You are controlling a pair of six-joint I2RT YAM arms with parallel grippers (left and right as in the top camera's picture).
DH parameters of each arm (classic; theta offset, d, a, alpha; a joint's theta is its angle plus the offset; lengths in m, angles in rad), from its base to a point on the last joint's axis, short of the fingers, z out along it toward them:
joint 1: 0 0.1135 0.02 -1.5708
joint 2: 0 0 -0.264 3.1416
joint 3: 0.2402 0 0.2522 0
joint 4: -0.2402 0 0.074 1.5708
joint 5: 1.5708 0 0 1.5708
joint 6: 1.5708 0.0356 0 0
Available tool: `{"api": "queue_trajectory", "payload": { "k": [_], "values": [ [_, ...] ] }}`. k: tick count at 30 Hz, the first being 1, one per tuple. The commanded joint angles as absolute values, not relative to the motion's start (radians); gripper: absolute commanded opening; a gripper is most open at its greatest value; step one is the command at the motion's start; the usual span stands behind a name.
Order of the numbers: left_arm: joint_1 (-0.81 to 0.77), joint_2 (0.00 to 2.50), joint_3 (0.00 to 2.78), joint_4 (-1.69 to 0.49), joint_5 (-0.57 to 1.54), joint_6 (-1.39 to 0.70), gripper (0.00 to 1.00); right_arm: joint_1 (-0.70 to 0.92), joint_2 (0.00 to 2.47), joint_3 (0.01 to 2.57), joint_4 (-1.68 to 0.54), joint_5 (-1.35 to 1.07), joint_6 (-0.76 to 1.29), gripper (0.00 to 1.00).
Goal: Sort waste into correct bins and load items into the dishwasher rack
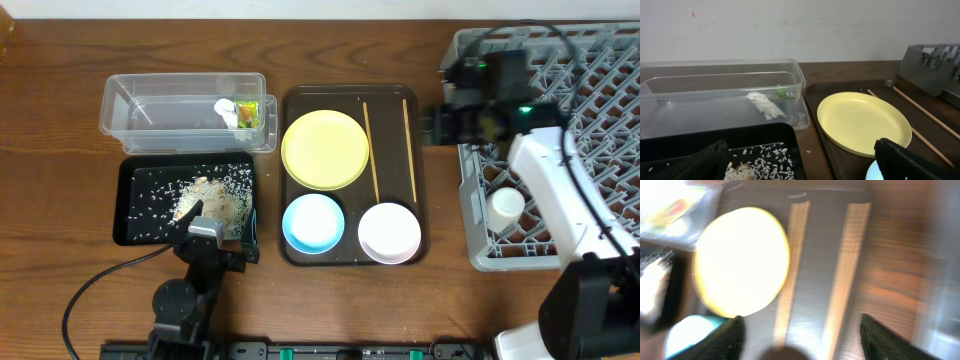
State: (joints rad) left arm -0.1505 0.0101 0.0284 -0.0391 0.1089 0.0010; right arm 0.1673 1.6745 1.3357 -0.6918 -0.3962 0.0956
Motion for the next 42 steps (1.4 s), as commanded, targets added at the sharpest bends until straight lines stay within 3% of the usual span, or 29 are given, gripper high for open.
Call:
{"api": "queue_trajectory", "payload": {
  "k": [1,5,8,12,24,31,33,38,42],
  "values": [
    [-0.142,0.004,0.004,-0.058,0.123,0.010,0.95,0.295,1.673,1.336,-0.688,-0.446,0.127,0.65],
    [-0.142,0.004,0.004,-0.058,0.123,0.010,0.95,0.406,1.721,1.336,-0.625,-0.095,0.193,0.60],
    [-0.142,0.004,0.004,-0.058,0.123,0.010,0.95,0.427,1.773,1.336,-0.540,0.041,0.224,0.50],
    [-0.142,0.004,0.004,-0.058,0.123,0.010,0.95,0.410,1.855,1.336,-0.449,0.040,0.242,0.41],
    [-0.142,0.004,0.004,-0.058,0.123,0.010,0.95,0.398,2.104,1.336,-0.299,-0.042,0.289,0.42],
    [-0.142,0.004,0.004,-0.058,0.123,0.010,0.95,0.400,2.130,1.336,-0.360,-0.025,0.287,0.29],
    [-0.142,0.004,0.004,-0.058,0.123,0.010,0.95,0.397,2.129,1.336,-0.374,-0.019,0.287,0.33],
    [-0.142,0.004,0.004,-0.058,0.123,0.010,0.95,0.390,2.100,1.343,-0.374,-0.199,0.207,0.59],
    [-0.142,0.004,0.004,-0.058,0.123,0.010,0.95,0.384,2.033,1.343,-0.376,-0.263,0.186,0.63]
  ]
}}
